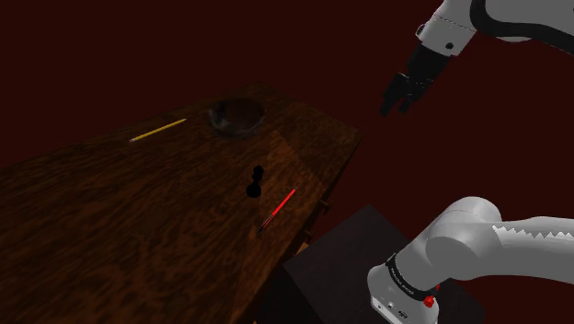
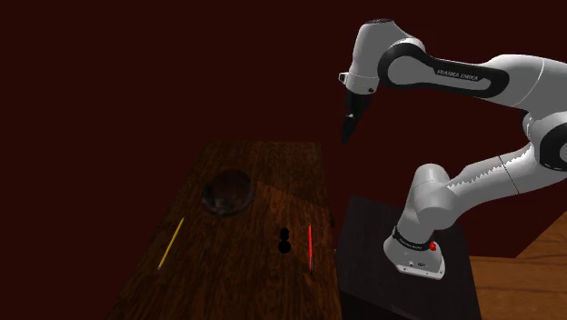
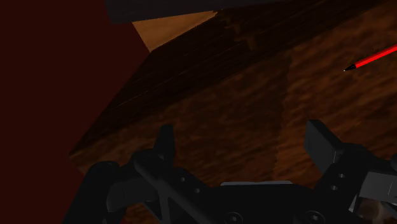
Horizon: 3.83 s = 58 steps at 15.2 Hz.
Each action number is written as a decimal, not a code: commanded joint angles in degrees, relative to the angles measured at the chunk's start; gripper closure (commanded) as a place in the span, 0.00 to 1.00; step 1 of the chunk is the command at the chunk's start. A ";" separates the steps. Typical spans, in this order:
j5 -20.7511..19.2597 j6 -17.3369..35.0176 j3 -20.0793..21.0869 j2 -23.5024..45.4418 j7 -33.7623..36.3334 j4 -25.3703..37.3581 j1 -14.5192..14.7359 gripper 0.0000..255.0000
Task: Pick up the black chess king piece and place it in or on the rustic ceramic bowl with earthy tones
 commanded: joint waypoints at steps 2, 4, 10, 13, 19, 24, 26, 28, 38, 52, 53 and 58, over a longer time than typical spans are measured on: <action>0.82 0.96 1.37 -0.39 1.75 -1.08 0.19 0.00; 2.48 2.97 4.16 -0.90 5.23 -3.01 0.62 0.00; 7.31 9.58 12.88 -0.01 15.59 -6.80 2.06 0.00; 9.37 13.19 17.40 1.84 20.78 -7.53 2.65 0.00; 12.00 20.67 26.84 8.19 31.31 -6.53 2.70 0.00; 11.60 26.65 35.23 15.88 40.73 -3.23 1.01 0.00; 10.44 28.83 38.79 19.53 44.87 -1.30 -0.19 0.00; 8.53 30.81 42.50 23.55 49.34 0.97 -1.70 0.00; 6.09 37.65 45.59 28.19 52.42 -1.61 -3.36 0.00; 6.09 37.64 45.60 28.17 52.44 -1.61 -3.35 1.00; 6.09 37.64 45.60 28.18 52.44 -1.61 -3.35 1.00; 6.64 34.44 44.66 26.98 51.57 0.56 -3.09 1.00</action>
